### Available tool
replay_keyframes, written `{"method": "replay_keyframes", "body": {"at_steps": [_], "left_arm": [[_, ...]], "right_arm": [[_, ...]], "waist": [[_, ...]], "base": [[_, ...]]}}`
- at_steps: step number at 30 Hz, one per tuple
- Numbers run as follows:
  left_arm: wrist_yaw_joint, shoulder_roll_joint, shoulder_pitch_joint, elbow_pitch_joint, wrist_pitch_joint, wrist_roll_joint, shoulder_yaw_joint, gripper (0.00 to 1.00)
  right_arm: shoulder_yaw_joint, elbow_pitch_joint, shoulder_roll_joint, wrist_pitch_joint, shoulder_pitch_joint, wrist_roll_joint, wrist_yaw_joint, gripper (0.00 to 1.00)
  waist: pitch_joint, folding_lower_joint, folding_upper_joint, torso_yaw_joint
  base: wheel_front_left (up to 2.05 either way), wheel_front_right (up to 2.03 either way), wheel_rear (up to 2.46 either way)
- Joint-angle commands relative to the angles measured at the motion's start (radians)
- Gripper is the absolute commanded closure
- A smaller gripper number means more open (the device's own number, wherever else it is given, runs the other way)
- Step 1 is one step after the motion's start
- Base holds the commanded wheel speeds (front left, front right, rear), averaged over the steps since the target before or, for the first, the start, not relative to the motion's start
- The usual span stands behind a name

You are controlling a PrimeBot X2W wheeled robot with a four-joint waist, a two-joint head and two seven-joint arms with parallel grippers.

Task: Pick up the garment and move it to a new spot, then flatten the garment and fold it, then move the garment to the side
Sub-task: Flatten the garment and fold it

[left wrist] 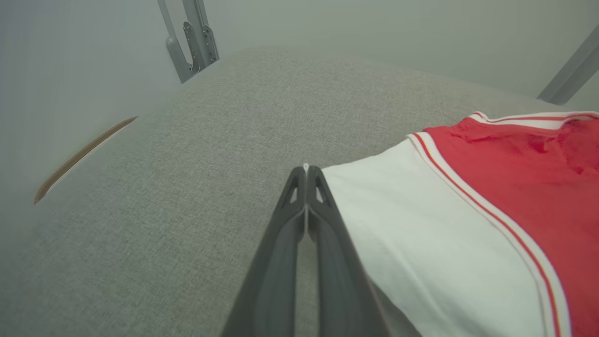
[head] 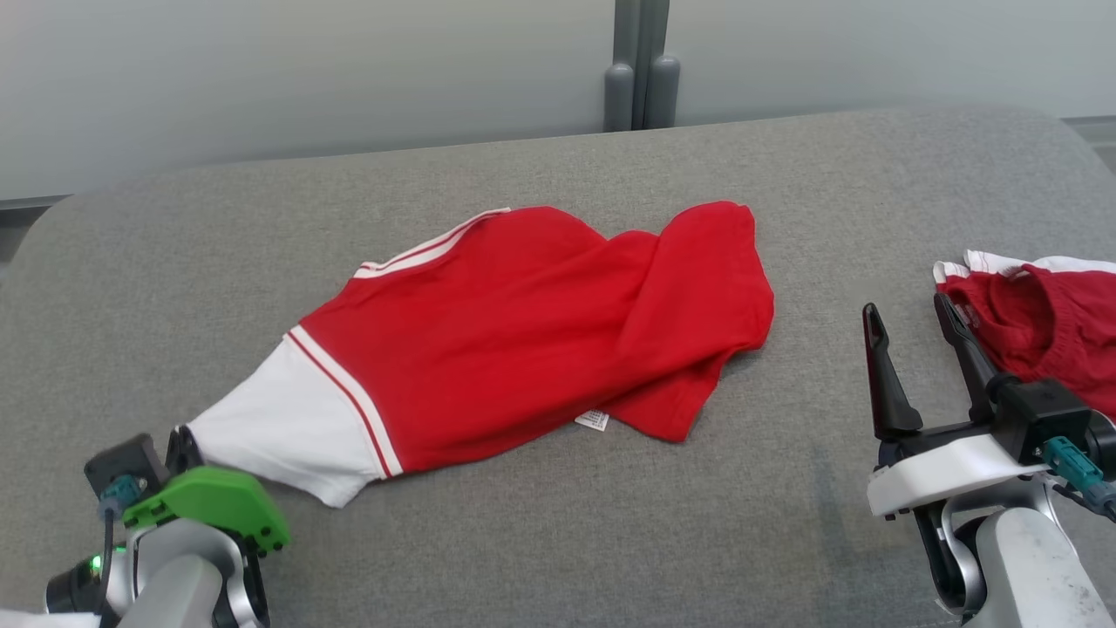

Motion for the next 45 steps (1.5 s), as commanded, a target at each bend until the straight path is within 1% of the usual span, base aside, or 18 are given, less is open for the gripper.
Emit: {"method": "replay_keyframes", "body": {"at_steps": [1,6,13,14,15,21,27,32,37,45], "left_arm": [[0.009,0.006,0.043,-0.014,-0.005,0.013,0.016,1.0],[0.01,-0.009,0.119,-0.035,-0.005,0.028,0.037,1.0],[-0.002,-0.026,0.139,-0.07,-0.005,0.059,0.064,1.0],[-0.003,-0.024,0.138,-0.084,-0.005,0.073,0.073,0.67],[-0.003,-0.023,0.138,-0.098,-0.005,0.089,0.085,0.0],[-0.021,-0.04,0.161,-0.223,-0.004,0.191,0.155,0.0],[-0.054,-0.075,0.189,-0.316,-0.004,0.272,0.17,0.0],[-0.077,-0.111,0.203,-0.359,-0.004,0.31,0.168,0.0],[-0.093,-0.144,0.21,-0.391,-0.004,0.345,0.164,0.0],[-0.109,-0.172,0.217,-0.421,-0.004,0.385,0.178,0.0]], "right_arm": [[-0.003,-0.008,0.003,0.001,0.015,-0.008,0.0,0.0],[0.001,-0.005,0.013,0.017,0.029,-0.006,0.0,0.0],[0.007,0.01,0.019,0.031,0.045,-0.006,0.0,0.0],[0.009,0.012,0.019,0.031,0.045,-0.006,0.0,0.0],[0.013,0.016,0.02,0.035,0.046,-0.005,0.0,0.0],[0.066,0.073,0.024,0.062,0.056,0.014,0.0,0.0],[0.155,0.192,0.036,0.077,0.037,0.066,0.0,0.0],[0.21,0.319,0.042,0.067,-0.011,0.128,0.0,0.0],[0.223,0.447,0.038,0.051,-0.076,0.157,0.0,0.0],[0.252,0.62,0.04,0.046,-0.174,0.208,0.0,0.0]], "waist": [[-0.012,0.0,0.0,0.016],[-0.005,0.0,0.0,0.018],[0.0,0.0,0.0,0.014],[0.0,0.0,0.0,0.013],[0.0,0.0,0.0,0.012],[0.002,0.0,0.0,0.03],[0.016,0.0,0.0,0.083],[0.036,0.0,0.0,0.14],[0.053,0.0,0.0,0.192],[0.068,0.0,0.0,0.235]], "base": [[0.0,0.0,0.0],[0.0,0.0,0.0],[0.0,0.0,0.0],[0.0,0.0,0.0],[0.0,0.0,0.0],[0.0,0.0,0.0],[0.0,0.0,0.0],[0.0,0.0,0.0],[0.0,0.0,0.0],[0.0,0.0,0.0]]}}
